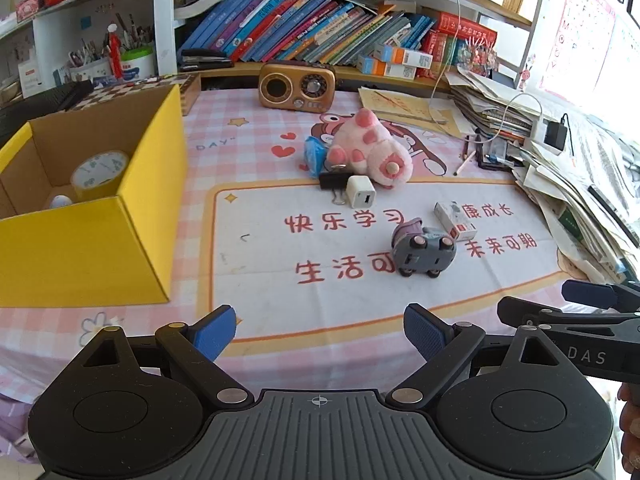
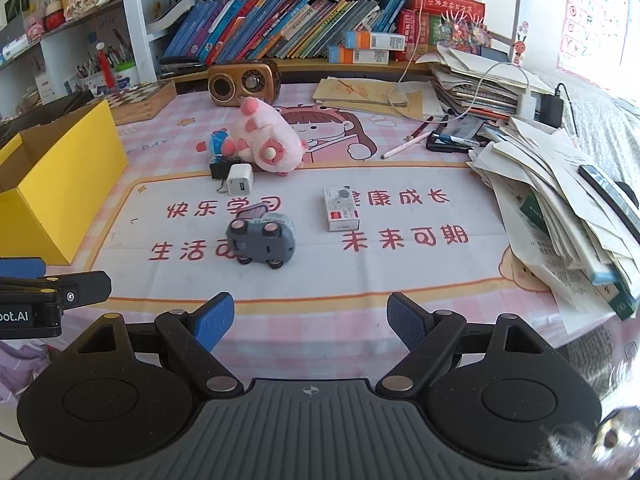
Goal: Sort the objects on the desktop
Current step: 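Move both tools back toward the grey toy car and small box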
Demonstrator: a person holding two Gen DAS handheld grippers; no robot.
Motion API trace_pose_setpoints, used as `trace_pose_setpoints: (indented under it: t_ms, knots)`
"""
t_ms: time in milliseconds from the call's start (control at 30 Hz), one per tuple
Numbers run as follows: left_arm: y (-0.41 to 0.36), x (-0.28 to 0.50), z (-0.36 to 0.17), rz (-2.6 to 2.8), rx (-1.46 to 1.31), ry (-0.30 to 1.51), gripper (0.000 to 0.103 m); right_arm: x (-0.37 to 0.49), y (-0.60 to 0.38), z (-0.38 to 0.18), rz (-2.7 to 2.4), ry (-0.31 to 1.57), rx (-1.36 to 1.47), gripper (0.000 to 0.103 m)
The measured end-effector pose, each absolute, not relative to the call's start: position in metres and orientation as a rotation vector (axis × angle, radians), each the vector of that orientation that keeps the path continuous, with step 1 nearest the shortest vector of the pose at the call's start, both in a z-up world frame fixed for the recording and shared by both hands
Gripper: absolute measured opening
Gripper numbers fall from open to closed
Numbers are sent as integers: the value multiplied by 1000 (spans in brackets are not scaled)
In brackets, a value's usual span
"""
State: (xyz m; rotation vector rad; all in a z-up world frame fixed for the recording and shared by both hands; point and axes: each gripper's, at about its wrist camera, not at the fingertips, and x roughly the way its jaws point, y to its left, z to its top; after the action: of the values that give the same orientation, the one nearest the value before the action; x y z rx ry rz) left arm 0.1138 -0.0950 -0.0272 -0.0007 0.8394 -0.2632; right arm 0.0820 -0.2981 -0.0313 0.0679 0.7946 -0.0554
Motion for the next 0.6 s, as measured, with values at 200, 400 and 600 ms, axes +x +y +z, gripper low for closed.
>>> trace_pose_setpoints:
  t_ms: [200, 400, 600]
  knots:
    - [-107, 123, -28, -226, -9, 853, 93, 99, -313, -32, -24, 787, 64, 83]
    - [-132, 133, -30, -235, -6, 863, 93, 114, -331, -33, -8, 788, 63, 83]
    - [-165, 142, -37, -303, 0, 880, 93, 126, -349, -35, 3, 780, 57, 81]
